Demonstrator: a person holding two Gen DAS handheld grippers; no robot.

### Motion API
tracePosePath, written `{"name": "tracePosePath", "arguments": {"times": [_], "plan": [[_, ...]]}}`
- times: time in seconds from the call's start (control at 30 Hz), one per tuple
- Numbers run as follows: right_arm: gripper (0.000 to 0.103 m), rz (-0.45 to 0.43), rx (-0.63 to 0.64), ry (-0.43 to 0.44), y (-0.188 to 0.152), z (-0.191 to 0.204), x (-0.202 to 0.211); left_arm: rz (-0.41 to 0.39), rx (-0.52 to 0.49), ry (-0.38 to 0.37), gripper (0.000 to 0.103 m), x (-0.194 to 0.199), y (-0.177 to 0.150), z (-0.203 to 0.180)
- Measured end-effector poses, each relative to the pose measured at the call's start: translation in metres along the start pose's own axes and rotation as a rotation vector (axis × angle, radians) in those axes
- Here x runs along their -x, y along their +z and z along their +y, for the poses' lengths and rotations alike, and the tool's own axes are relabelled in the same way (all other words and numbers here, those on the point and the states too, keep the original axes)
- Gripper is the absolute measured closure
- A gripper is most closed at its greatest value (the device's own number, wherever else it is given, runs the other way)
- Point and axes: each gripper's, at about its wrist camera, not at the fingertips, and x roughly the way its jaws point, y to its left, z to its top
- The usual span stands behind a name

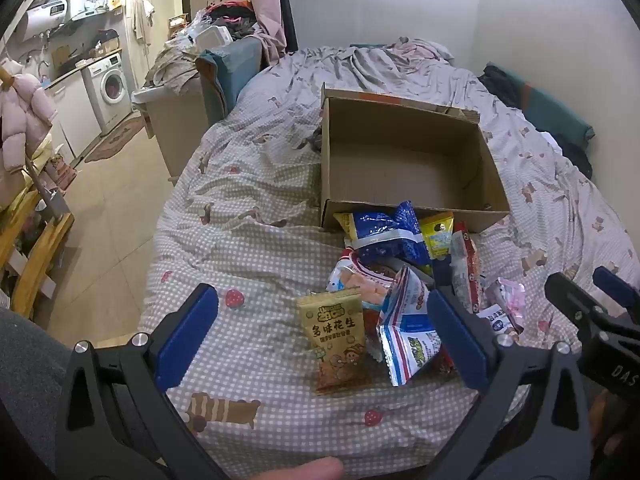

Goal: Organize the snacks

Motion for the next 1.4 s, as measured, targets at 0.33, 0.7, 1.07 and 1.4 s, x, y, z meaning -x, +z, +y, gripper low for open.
{"name": "tracePosePath", "arguments": {"times": [0.33,0.7,1.07,1.4], "plan": [[0.0,0.0,-0.012,0.014,-0.0003,-0.0012,0.0003,0.003,0.003,-0.005,0.0,-0.0002,0.0,0.0002],[0.0,0.006,-0.013,0.018,-0.0004,-0.0004,-0.0004,0.002,0.004,-0.005,0.0,0.0003,0.0,0.0002],[0.0,0.004,-0.014,0.017,-0.0015,-0.0004,-0.0013,0.001,0.005,-0.006,0.0,0.0007,0.0,0.0002],[0.0,0.004,-0.014,0.017,-0.0013,-0.0003,-0.0017,0.001,0.006,-0.008,0.0,0.0006,0.0,0.0004]]}}
